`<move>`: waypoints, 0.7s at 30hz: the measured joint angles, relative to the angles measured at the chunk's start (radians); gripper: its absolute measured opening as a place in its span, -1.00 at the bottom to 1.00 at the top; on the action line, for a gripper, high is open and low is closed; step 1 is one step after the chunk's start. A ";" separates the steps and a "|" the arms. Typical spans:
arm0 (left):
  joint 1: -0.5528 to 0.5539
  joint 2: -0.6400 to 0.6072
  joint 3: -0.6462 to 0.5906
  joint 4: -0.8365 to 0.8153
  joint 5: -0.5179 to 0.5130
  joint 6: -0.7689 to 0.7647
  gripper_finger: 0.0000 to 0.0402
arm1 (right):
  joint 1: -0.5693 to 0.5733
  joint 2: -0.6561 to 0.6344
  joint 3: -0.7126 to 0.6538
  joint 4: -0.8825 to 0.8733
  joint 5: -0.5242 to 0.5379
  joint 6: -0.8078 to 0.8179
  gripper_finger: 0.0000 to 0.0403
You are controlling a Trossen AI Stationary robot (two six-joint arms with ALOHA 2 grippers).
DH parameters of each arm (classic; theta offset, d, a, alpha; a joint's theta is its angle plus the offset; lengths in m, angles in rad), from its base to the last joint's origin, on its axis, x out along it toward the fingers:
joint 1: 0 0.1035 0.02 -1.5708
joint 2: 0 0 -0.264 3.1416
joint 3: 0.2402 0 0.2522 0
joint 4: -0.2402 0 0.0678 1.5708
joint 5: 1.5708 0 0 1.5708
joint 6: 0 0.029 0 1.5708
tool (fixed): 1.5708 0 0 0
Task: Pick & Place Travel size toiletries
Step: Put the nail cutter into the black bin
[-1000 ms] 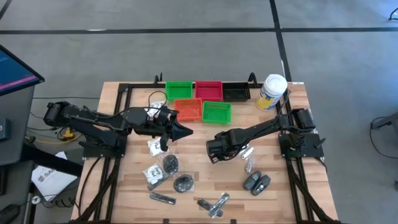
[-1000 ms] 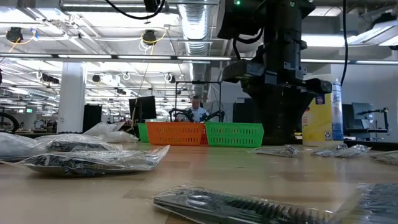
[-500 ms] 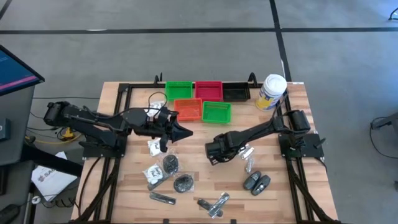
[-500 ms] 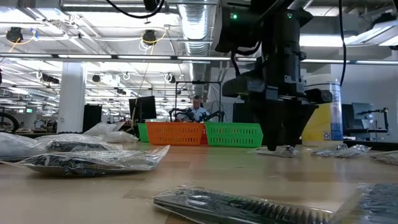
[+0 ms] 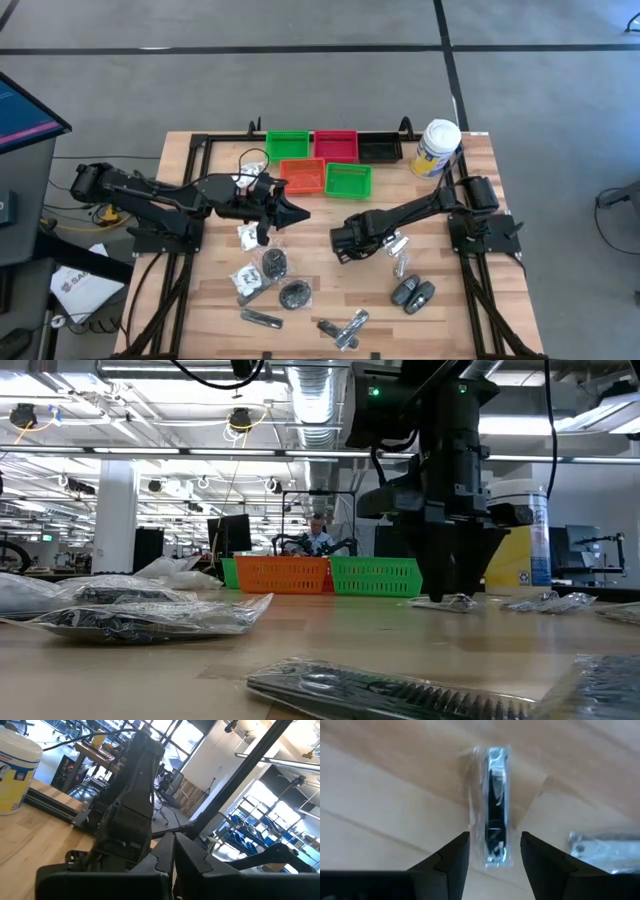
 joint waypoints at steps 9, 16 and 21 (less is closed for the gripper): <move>0.000 0.000 0.000 0.000 0.000 0.000 -0.97 | -0.020 0.000 0.000 0.036 -0.003 -0.022 -0.16; 0.000 0.000 0.000 0.000 0.000 0.000 -0.97 | -0.018 -0.014 -0.083 0.135 -0.021 0.045 -0.16; 0.000 0.000 0.000 0.000 0.000 0.000 -0.97 | -0.001 -0.016 -0.108 0.157 -0.025 0.049 -0.16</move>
